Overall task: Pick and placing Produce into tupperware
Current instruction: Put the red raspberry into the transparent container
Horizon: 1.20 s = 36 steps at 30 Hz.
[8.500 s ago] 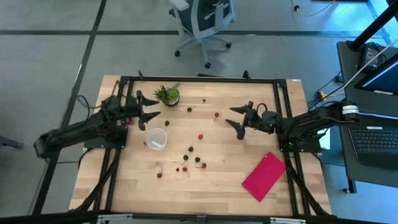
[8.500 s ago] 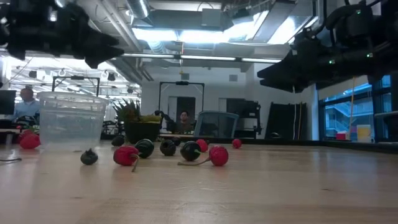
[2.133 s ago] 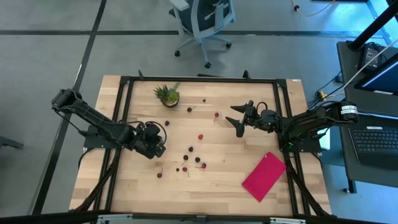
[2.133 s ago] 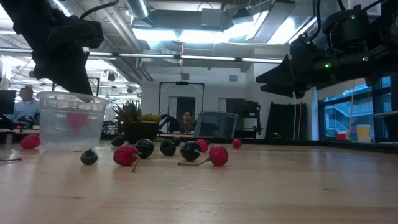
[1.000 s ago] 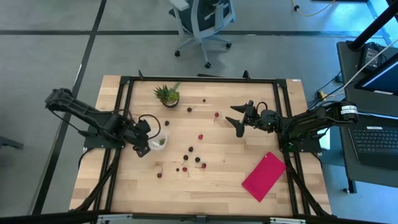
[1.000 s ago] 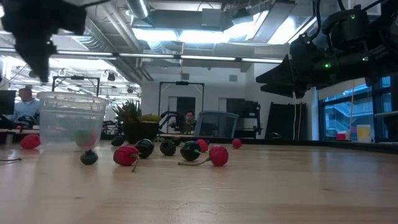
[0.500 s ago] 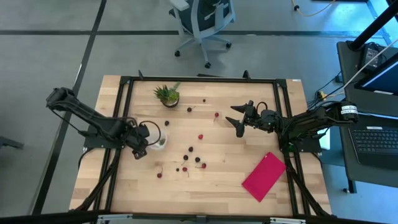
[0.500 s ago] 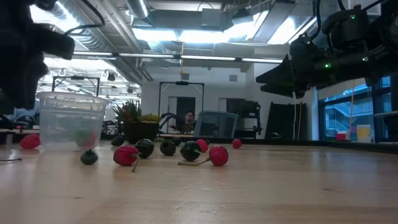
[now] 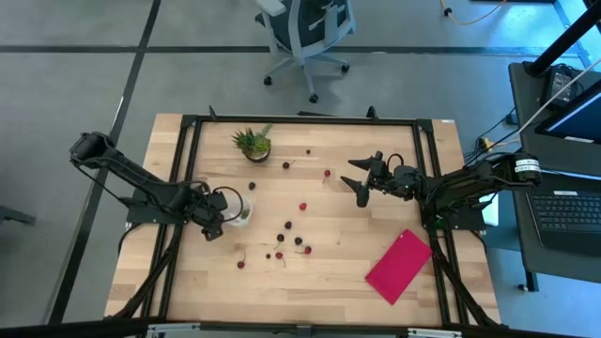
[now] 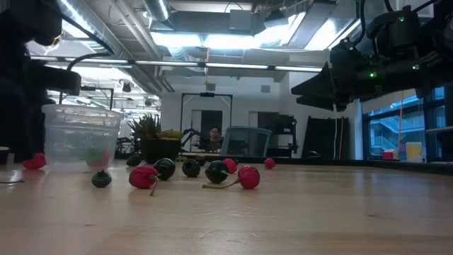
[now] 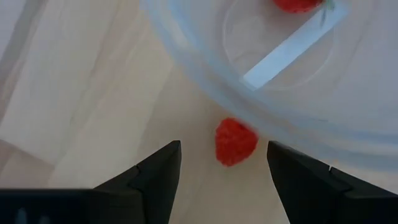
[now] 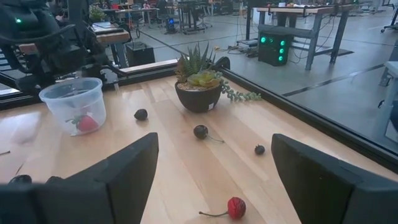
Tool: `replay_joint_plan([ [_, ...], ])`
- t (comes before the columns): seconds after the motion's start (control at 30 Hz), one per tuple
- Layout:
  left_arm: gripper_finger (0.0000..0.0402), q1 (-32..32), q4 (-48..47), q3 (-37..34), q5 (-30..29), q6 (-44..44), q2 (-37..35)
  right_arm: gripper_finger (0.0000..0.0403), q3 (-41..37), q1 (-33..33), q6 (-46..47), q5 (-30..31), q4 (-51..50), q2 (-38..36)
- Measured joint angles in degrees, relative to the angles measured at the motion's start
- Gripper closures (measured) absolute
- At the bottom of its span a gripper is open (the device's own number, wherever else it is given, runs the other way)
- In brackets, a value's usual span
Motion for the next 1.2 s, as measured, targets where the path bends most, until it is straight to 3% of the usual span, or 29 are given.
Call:
replay_joint_plan([
  [0.37, 0.0177, 0.0, 5.7, -3.6, 0.7, -0.4, 0.0, 0.0089, 0.0, 0.0, -0.4, 0.0, 0.0, 0.0],
  [0.73, 0.0245, 0.0, 6.4, -3.8, 0.4, 0.0, 0.0, 0.0089, 0.0, 0.0, -0.4, 0.0, 0.0, 0.0],
  [1.2, 0.0302, 0.0, 7.1, -3.8, 0.5, 0.0, 0.0, 0.0089, 0.0, 0.0, -0.4, 0.0, 0.0, 0.0],
])
